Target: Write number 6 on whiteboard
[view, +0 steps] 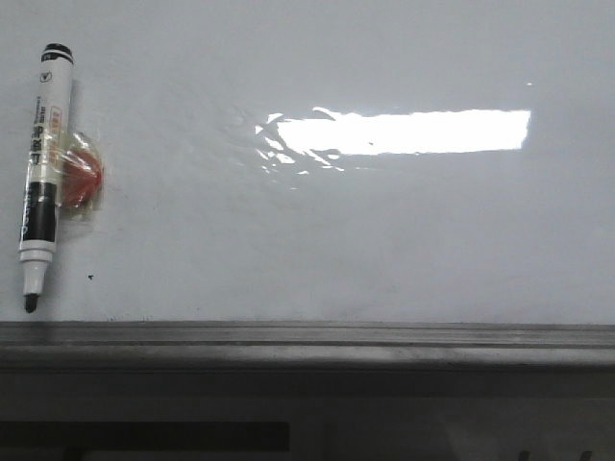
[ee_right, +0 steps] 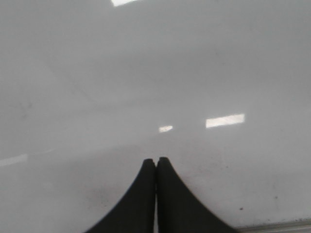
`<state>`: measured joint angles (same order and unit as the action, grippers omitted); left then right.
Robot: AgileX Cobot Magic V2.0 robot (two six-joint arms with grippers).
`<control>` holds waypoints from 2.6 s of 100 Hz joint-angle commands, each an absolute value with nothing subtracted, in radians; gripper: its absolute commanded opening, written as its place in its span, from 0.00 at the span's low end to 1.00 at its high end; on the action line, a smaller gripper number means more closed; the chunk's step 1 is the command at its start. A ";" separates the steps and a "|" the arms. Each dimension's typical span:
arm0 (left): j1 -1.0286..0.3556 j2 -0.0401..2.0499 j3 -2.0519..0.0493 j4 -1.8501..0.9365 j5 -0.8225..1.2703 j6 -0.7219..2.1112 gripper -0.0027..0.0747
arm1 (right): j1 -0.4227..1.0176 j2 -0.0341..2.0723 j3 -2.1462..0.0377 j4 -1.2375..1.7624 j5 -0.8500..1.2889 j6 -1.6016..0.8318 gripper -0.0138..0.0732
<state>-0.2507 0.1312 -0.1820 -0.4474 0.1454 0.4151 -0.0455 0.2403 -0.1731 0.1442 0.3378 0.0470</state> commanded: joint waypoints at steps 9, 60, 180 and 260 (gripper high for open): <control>-0.329 0.197 -0.207 -0.519 0.043 0.417 0.66 | -0.049 0.258 -0.211 0.145 0.273 0.044 0.10; -0.740 0.520 -0.207 -0.397 -0.334 0.417 0.66 | -0.049 0.258 -0.211 0.145 0.269 0.044 0.10; -0.922 0.806 -0.215 -0.704 -0.416 0.406 0.66 | -0.049 0.258 -0.211 0.145 0.250 0.044 0.10; -0.922 1.050 -0.227 -0.776 -0.500 0.378 0.16 | -0.049 0.258 -0.211 0.148 0.250 0.044 0.10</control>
<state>-0.9224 1.0165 -0.2104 -0.7255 -0.4826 0.3946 -0.0455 0.2403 -0.1731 0.1442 0.3295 0.0483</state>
